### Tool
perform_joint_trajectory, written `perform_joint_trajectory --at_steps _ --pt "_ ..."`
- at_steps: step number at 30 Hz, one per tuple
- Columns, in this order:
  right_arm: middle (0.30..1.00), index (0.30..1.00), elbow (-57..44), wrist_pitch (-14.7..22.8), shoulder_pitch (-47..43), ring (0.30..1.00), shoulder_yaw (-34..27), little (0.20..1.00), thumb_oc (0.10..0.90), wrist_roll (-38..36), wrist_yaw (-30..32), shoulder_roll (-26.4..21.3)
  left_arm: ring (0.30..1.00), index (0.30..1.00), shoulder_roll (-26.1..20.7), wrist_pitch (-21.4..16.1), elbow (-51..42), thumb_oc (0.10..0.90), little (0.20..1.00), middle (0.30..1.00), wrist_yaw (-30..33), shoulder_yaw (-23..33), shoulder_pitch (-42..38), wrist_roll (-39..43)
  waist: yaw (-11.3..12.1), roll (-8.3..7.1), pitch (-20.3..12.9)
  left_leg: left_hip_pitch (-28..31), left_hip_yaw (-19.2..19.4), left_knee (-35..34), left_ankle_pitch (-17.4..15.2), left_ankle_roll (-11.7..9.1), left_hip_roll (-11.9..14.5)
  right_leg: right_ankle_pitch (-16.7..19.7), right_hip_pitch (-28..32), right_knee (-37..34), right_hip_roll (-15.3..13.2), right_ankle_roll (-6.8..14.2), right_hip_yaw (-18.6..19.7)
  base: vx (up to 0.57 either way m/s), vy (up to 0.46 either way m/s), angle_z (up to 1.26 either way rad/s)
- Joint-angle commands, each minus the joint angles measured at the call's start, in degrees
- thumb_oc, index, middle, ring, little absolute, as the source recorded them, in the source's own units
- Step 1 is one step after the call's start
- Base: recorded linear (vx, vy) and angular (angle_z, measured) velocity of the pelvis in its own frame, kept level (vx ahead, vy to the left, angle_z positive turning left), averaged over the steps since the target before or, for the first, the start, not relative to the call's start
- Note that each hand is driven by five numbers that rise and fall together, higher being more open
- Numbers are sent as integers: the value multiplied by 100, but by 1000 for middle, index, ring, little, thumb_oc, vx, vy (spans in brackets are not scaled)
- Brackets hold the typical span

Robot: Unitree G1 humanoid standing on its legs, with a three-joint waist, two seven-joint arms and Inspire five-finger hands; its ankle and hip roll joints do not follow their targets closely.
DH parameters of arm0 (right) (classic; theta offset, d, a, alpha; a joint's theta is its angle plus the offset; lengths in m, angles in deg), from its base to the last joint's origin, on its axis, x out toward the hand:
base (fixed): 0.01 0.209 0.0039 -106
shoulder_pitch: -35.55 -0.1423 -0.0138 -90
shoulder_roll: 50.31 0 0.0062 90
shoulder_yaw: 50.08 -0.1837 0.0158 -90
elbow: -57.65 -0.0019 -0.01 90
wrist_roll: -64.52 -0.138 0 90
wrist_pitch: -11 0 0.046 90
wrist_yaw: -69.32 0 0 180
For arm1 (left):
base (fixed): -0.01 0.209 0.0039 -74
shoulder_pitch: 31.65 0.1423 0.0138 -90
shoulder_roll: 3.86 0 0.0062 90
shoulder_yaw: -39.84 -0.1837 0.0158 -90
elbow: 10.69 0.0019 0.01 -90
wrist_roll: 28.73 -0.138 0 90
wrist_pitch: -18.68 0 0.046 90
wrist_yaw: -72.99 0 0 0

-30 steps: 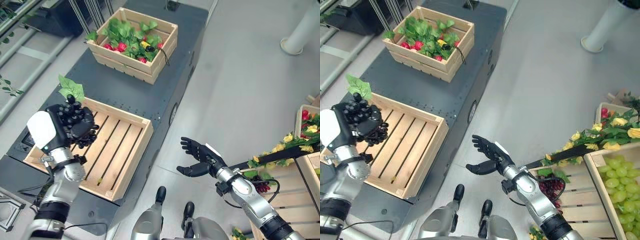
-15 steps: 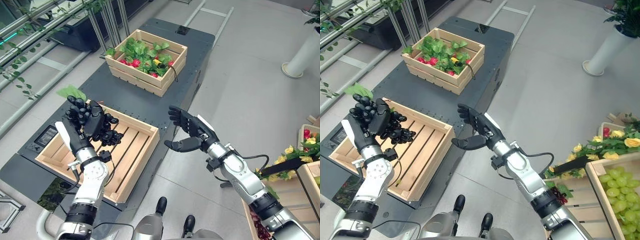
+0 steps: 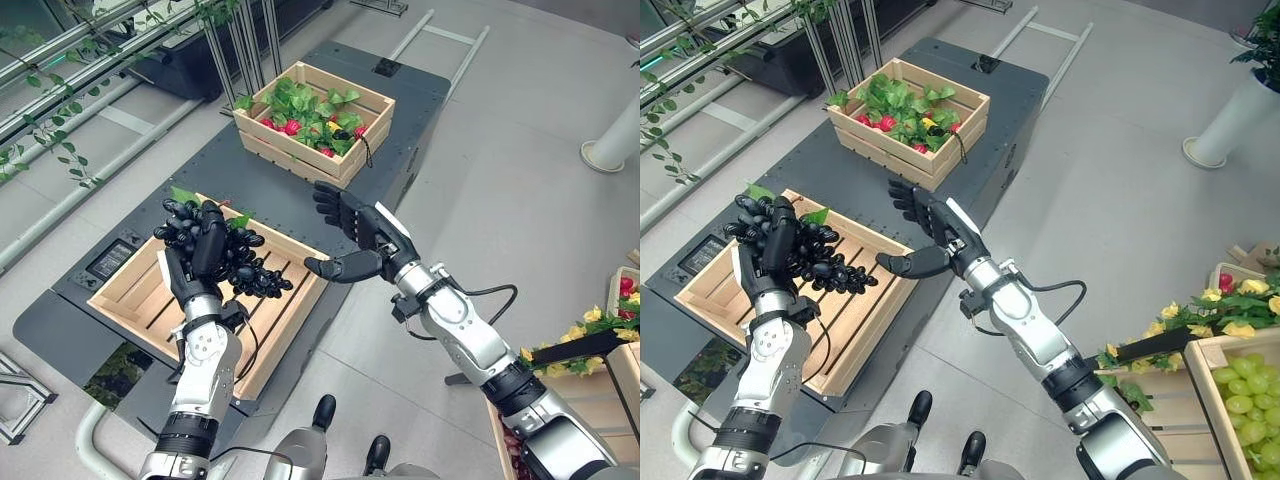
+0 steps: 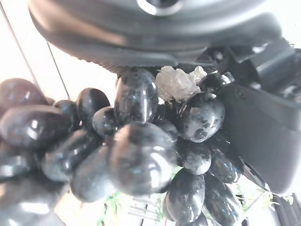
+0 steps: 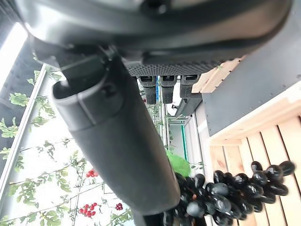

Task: Pick up the fruits from the basket on one side to the basket on the other side

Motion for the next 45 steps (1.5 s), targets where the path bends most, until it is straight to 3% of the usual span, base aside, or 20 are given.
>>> perform_joint_trajectory --at_steps 1,14,34,45 --pt "900 900 -160 370 -185 900 180 900 800 -218 221 350 300 300 -326 -451 -600 400 300 300 -431 -301 -162 29 8 -63 -1123 265 -30 4 -798 42 -317 62 -296 222 -289 176 -59 0 0 0" --pt "900 900 133 350 36 900 392 900 800 -464 -30 325 300 300 -810 -401 -1464 400 300 300 -1009 -489 -494 -386 -49 -41 -1137 255 -26 4 -795 47 -296 70 -295 210 -267 167 -36 0 -8 0" --pt "900 900 157 438 95 900 477 900 800 -645 46 528 300 300 -975 -130 -1924 400 300 300 -1563 -844 -988 -534 -183 36 -1166 264 0 4 -829 65 -293 11 -313 231 -234 139 65 0 0 0" --pt "900 900 -120 299 262 900 437 900 800 -1398 -502 595 300 300 -724 -625 -1752 400 300 300 -1616 -967 -993 -257 -287 32 -1202 254 43 4 -841 41 -275 30 -301 163 -209 133 107 0 0 0"
